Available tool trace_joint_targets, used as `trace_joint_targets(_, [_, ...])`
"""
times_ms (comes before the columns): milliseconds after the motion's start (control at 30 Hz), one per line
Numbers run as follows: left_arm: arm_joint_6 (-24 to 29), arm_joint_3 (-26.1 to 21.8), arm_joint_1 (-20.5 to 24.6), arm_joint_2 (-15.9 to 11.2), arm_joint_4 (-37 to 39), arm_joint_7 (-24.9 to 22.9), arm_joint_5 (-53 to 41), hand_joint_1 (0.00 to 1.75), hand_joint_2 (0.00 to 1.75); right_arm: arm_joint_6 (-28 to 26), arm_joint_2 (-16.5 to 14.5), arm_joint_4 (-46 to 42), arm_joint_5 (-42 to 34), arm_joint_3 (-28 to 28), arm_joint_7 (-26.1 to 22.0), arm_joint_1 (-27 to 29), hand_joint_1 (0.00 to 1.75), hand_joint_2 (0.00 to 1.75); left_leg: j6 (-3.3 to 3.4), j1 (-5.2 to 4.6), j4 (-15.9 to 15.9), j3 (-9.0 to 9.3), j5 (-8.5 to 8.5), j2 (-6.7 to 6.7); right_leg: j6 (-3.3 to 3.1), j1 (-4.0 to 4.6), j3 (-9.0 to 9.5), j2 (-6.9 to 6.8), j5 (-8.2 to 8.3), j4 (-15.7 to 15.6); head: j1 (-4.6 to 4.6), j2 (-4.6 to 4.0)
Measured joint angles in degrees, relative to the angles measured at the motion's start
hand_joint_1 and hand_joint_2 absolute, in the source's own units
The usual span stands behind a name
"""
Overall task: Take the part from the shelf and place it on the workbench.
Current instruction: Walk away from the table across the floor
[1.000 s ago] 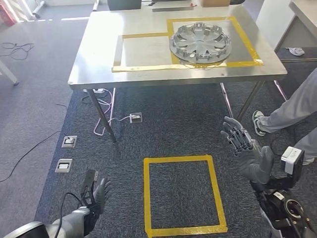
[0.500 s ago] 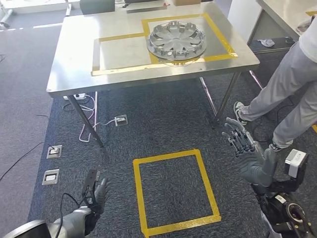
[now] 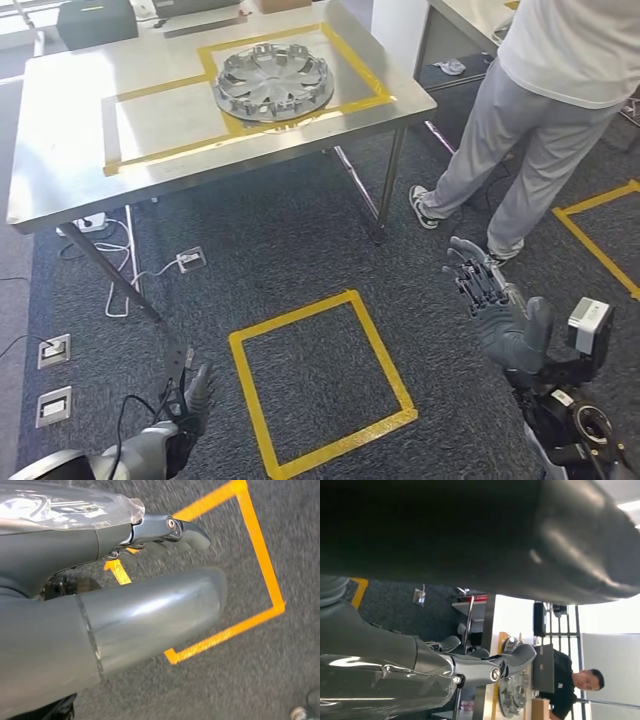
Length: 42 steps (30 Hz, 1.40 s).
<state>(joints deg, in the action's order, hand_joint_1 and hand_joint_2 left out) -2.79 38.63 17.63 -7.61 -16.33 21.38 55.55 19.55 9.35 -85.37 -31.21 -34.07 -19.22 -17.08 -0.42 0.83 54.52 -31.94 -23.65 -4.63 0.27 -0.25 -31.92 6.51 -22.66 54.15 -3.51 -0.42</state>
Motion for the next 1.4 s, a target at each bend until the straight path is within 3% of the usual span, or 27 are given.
trace_joint_targets(67, [0.66, -0.15, -0.05, 0.17, -0.01, 0.36, -0.22, 0.00, 0.00, -0.33, 0.01, -0.21, 0.01, 0.05, 0.09, 0.15, 0.00, 0.00, 0.30, -0.06, -0.22, 0.08, 0.11, 1.30, 0.73, -0.20, -0.54, 1.13, 0.17, -0.01, 0.01, 0.00])
trace_joint_targets(133, [1.28, -0.21, 0.03, 0.32, -0.02, 0.78, -0.61, 0.00, 0.00, -0.63, 0.02, -0.43, 0.02, 0.13, 0.14, 0.33, 0.00, 0.00, 0.92, 0.09, -0.60, 0.18, 0.36, 2.75, 1.32, -0.07, -1.77, -0.70, -1.19, 2.00, 0.31, 0.00])
trace_joint_targets(200, [1.76, -0.23, -0.03, 0.34, -0.02, 0.98, -1.09, 0.00, 0.00, -0.82, 0.02, -0.69, -0.01, 0.14, 0.20, 0.57, 0.00, 0.00, 1.35, 0.06, -0.82, 0.24, 0.44, 4.21, 1.71, 0.01, -4.76, -4.35, -4.98, 8.82, 0.81, 0.00])
trace_joint_targets(267, [1.94, -0.23, -0.36, 0.38, -0.02, 0.98, -1.41, 0.00, 0.00, -0.96, 0.02, -0.87, -0.14, 0.13, 0.30, 1.16, 0.00, 0.00, 1.45, -0.08, -0.80, 0.23, 0.34, 5.72, 1.99, -0.18, -8.06, -5.88, -8.22, 16.61, 0.99, 0.00])
trace_joint_targets(300, [1.82, -0.23, -0.50, 0.38, -0.02, 0.92, -1.46, 0.00, 0.00, -1.04, 0.02, -0.94, -0.20, 0.14, 0.34, 1.58, 0.00, 0.00, 1.44, -0.11, -0.79, 0.23, 0.29, 6.46, 2.07, -0.24, -8.61, -6.09, -8.44, 18.12, 1.01, 0.00])
trace_joint_targets(333, [1.56, -0.23, -0.56, 0.41, -0.02, 0.87, -1.35, 0.00, 0.00, -1.14, 0.02, -1.05, -0.24, 0.14, 0.38, 1.97, 0.00, 0.00, 1.38, -0.11, -0.78, 0.28, 0.22, 7.17, 2.06, -0.27, -7.92, -6.28, -7.49, 17.06, 1.02, 0.00])
trace_joint_targets(400, [0.86, -0.27, -0.52, 0.50, -0.02, 0.80, -0.81, 0.00, 0.00, -1.36, 0.02, -1.43, -0.24, 0.17, 0.43, 2.38, 0.00, 0.00, 1.13, -0.15, -0.77, 0.55, 0.02, 8.49, 1.80, -0.19, -3.62, -7.59, -3.80, 8.95, 1.04, 0.00])
trace_joint_targets(467, [0.10, -0.42, -0.45, 0.60, -0.02, 0.81, 0.02, 0.00, 0.00, -1.73, 0.02, -2.05, -0.07, 0.21, 0.57, 2.44, 0.00, 0.00, 0.71, -0.47, -0.70, 0.83, -0.23, 9.64, 1.12, 0.40, 0.21, -9.85, -1.75, 1.71, 1.03, 0.00])
trace_joint_targets(500, [-0.29, -0.50, -0.43, 0.63, -0.02, 0.82, 0.42, 0.00, 0.00, -1.94, 0.02, -2.39, 0.06, 0.25, 0.71, 2.54, 0.00, 0.00, 0.50, -0.61, -0.66, 0.91, -0.30, 10.19, 0.75, 0.68, 0.96, -10.46, -1.63, 0.26, 0.99, 0.00])
trace_joint_targets(567, [-1.08, -0.60, -0.36, 0.75, -0.03, 0.89, 1.05, 0.00, 0.00, -2.39, 0.02, -3.02, 0.35, 0.39, 1.11, 2.98, 0.00, 0.00, 0.04, -0.73, -0.66, 1.03, -0.31, 11.36, -0.02, 0.85, 1.03, -9.47, -1.47, 0.08, 0.94, 0.00])
trace_joint_targets(600, [-1.40, -0.62, -0.29, 0.80, -0.05, 0.93, 1.25, 0.00, 0.00, -2.52, 0.02, -3.30, 0.43, 0.47, 1.31, 3.20, 0.00, 0.00, -0.27, -0.65, -0.46, 1.09, -0.56, 11.40, -0.36, 0.73, 1.10, -8.82, -1.27, -0.08, 0.95, 0.00])
trace_joint_targets(667, [-1.82, -0.68, -0.15, 0.86, -0.10, 1.00, 1.43, 0.00, 0.00, -2.62, 0.02, -3.79, 0.46, 0.60, 1.58, 3.20, 0.00, 0.00, -0.86, -0.45, 2.68, -0.13, -2.67, 9.10, -1.08, 0.38, 1.30, -7.51, -0.81, -0.51, 0.79, 0.00])
trace_joint_targets(733, [-1.99, -0.78, -0.22, 0.79, -0.10, 1.01, 1.48, 0.00, 0.00, -2.62, 0.02, -4.03, 0.37, 0.61, 1.79, 3.13, 0.00, 0.00, -1.20, -0.30, 10.40, -3.85, -6.48, 5.99, -1.49, 0.25, 1.23, -6.14, -0.54, -0.65, 0.37, 0.00])
trace_joint_targets(767, [-2.02, -0.88, -0.36, 0.74, -0.10, 1.00, 1.48, 0.00, 0.00, -2.64, 0.02, -4.06, 0.30, 0.58, 1.91, 3.24, 0.00, 0.00, -1.26, -0.29, 14.44, -5.97, -7.96, 5.31, -1.59, 0.29, 1.13, -5.42, -0.48, -0.63, 0.16, 0.00])
trace_joint_targets(800, [-2.03, -1.00, -0.52, 0.72, -0.09, 0.99, 1.46, 0.00, 0.00, -2.66, 0.02, -4.07, 0.24, 0.56, 1.97, 3.36, 0.00, 0.00, -1.25, -0.29, 16.97, -7.46, -8.41, 5.04, -1.62, 0.33, 1.07, -4.62, -0.44, -0.61, 0.06, 0.00])
trace_joint_targets(833, [-2.02, -1.11, -0.64, 0.71, -0.09, 0.98, 1.35, 0.00, 0.00, -2.70, 0.02, -4.07, 0.17, 0.56, 2.03, 3.44, 0.00, 0.00, -1.17, -0.30, 17.49, -8.00, -7.83, 4.92, -1.63, 0.36, 1.03, -3.83, -0.39, -0.58, 0.01, 0.00])
trace_joint_targets(900, [-1.92, -1.22, -0.57, 0.70, -0.09, 0.90, 0.90, 0.00, 0.00, -2.81, 0.02, -4.07, 0.05, 0.58, 2.02, 3.45, 0.00, 0.00, -0.74, -0.30, 11.32, -5.46, -3.57, 4.23, -1.56, 0.39, 1.05, -2.21, -0.34, -0.45, -0.07, 0.00])
trace_joint_targets(967, [-1.84, -1.26, -0.22, 0.66, -0.09, 0.70, 0.37, 0.00, 0.00, -2.86, 0.02, -4.07, 0.00, 0.61, 1.90, 3.40, 0.00, 0.00, -0.25, -0.19, 2.73, -1.59, -0.02, 1.95, -1.31, 0.40, 0.90, -0.84, -0.32, -0.27, -0.06, 0.00])
trace_joint_targets(1033, [-1.86, -1.28, -0.01, 0.61, -0.09, 0.47, 0.10, 0.00, 0.00, -2.90, 0.03, -4.08, -0.02, 0.66, 1.75, 3.38, 0.00, 0.00, -0.11, -0.17, -0.61, -0.15, 0.63, 0.90, -0.77, 0.33, 0.49, 0.25, -0.26, -0.17, -0.03, 0.00])
trace_joint_targets(1100, [-1.94, -1.28, 0.05, 0.71, -0.09, 0.35, 0.03, 0.00, 0.00, -2.90, 0.09, -4.09, -0.03, 0.72, 1.69, 3.40, 0.00, 0.00, 0.12, -0.12, -0.89, -0.04, 0.76, 2.15, -0.09, 0.20, -0.04, 0.95, -0.27, -0.08, -0.07, 0.00])
trace_joint_targets(1167, [-2.22, -1.29, 0.15, 0.84, -0.10, 0.32, 0.04, 0.00, 0.00, -2.90, 0.23, -4.12, -0.02, 0.78, 1.64, 3.37, 0.00, 0.00, 0.68, 0.08, -1.22, 0.13, 0.88, 3.42, 0.63, 0.25, -1.38, -1.31, -1.85, 2.23, 0.19, 0.00])
trace_joint_targets(1233, [-2.87, -1.32, 0.14, 0.86, -0.10, 0.31, 0.17, 0.00, 0.00, -2.91, 0.34, -4.16, 0.00, 0.83, 1.58, 3.35, 0.00, 0.00, 1.07, 0.04, -1.36, 0.22, 0.85, 4.67, 1.30, 0.12, -4.57, -4.74, -5.73, 9.23, 0.67, 0.00])
trace_joint_targets(1300, [-3.52, -1.37, -0.09, 0.85, -0.09, 0.30, 0.40, 0.00, 0.00, -2.96, 0.41, -4.16, 0.08, 0.82, 1.56, 3.47, 0.00, 0.00, 1.16, -0.03, -1.33, 0.22, 0.74, 6.04, 1.78, -0.29, -7.95, -5.92, -8.68, 16.63, 0.92, 0.00])
trace_joint_targets(1333, [-3.68, -1.39, -0.19, 0.86, -0.09, 0.30, 0.48, 0.00, 0.00, -2.98, 0.45, -4.16, 0.12, 0.83, 1.56, 3.55, 0.00, 0.00, 1.09, 0.00, -1.31, 0.25, 0.67, 6.73, 1.95, -0.45, -8.47, -6.12, -8.64, 17.79, 0.94, 0.00])
trace_joint_targets(1367, [-3.78, -1.40, -0.24, 0.90, -0.09, 0.29, 0.51, 0.00, 0.00, -3.00, 0.49, -4.15, 0.16, 0.84, 1.56, 3.59, 0.00, 0.00, 0.97, 0.05, -1.28, 0.34, 0.57, 7.41, 2.06, -0.57, -7.78, -6.38, -7.46, 16.51, 0.95, 0.00])
trace_joint_targets(1400, [-3.80, -1.41, -0.24, 0.95, -0.09, 0.28, 0.50, 0.00, 0.00, -2.99, 0.52, -4.16, 0.20, 0.86, 1.55, 3.59, 0.00, 0.00, 0.78, 0.11, -1.26, 0.51, 0.42, 8.08, 2.10, -0.66, -5.93, -6.93, -5.44, 12.96, 0.96, 0.00])
